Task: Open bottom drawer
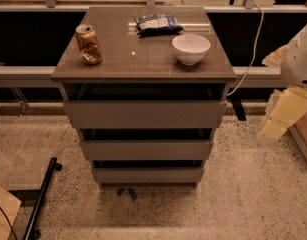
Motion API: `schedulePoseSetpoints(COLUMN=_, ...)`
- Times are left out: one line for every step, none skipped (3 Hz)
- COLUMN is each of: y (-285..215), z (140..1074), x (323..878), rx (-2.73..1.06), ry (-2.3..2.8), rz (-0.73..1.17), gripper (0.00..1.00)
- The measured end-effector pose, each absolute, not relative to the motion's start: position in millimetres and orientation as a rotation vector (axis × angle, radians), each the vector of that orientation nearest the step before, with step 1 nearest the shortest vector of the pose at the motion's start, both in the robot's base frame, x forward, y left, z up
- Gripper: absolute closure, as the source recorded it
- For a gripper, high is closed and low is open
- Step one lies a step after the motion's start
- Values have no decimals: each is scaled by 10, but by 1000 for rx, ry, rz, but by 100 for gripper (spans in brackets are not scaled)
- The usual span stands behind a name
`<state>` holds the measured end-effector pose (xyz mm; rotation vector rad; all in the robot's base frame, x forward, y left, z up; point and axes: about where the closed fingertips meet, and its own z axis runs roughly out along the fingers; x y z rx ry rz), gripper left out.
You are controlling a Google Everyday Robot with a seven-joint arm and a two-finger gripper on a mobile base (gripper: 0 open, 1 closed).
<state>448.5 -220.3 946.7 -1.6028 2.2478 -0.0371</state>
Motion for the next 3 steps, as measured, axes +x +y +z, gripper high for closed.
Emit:
schedulePoseSetpoints(y=-2096, z=9005, x=4475, rx=-1514, ry=2219, rz=93, gripper=0)
schedulePoseSetpoints(y=-1938, z=8549, x=4768, rx=-1436, ry=2164, rz=177, gripper=0)
schedulePoseSetpoints(y=-1935, z=8538, x=4918, rx=-1398, ry=2162, rz=144, gripper=0)
